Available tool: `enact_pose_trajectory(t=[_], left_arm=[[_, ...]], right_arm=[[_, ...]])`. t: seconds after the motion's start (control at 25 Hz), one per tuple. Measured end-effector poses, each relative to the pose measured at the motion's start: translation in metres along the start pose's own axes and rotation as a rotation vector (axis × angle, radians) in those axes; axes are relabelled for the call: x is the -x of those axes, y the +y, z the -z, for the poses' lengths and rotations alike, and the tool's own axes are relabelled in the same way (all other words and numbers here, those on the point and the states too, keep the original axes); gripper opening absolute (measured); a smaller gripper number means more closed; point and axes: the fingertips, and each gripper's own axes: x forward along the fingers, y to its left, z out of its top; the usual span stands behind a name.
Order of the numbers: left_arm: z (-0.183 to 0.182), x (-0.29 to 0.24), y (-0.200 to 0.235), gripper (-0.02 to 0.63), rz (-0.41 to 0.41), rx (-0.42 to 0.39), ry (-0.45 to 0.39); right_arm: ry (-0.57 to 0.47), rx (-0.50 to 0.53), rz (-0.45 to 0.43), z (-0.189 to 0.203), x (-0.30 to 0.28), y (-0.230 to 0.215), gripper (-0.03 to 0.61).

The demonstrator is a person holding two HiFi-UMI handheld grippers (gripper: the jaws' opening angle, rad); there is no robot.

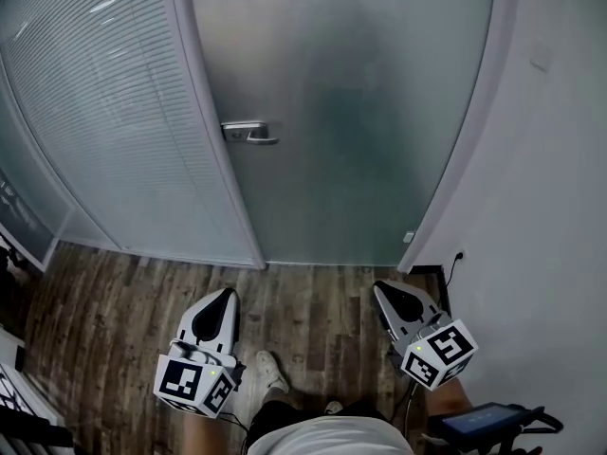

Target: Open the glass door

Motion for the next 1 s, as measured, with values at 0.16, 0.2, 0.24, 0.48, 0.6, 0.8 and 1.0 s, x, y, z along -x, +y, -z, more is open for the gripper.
enact_pose_trajectory(t=[0.16, 0.2, 0.24, 0.48, 0.6, 0.8, 1.0], left_arm=[[0.000, -0.036, 0.025, -0.001, 0.016, 0.011, -0.014], [-0.003, -0.045, 0.033, 0.000, 0.022, 0.014, -0.017], [-0.005, -0.054, 0.042, 0.000, 0.028, 0.018, -0.019], [-0.016, -0.105, 0.114, -0.001, 0.053, 0.028, -0.016], [-0.010, -0.122, 0.153, 0.000, 0.066, 0.021, -0.008], [-0.003, -0.140, 0.213, 0.000, 0.094, 0.023, -0.009], [-0.019, -0.149, 0.252, 0.000, 0.136, 0.054, -0.007]], right_arm=[[0.015, 0.014, 0.015, -0.002, -0.032, -0.016, 0.002], [0.020, 0.020, 0.017, -0.004, -0.042, -0.019, 0.002], [0.022, 0.026, 0.020, -0.008, -0.053, -0.022, 0.002], [-0.023, 0.029, -0.017, -0.033, -0.137, -0.016, 0.002], [-0.043, 0.041, -0.025, -0.036, -0.177, -0.005, 0.002], [-0.051, 0.049, 0.018, -0.039, -0.237, 0.009, 0.002], [-0.018, 0.070, 0.047, -0.062, -0.279, 0.028, 0.002]])
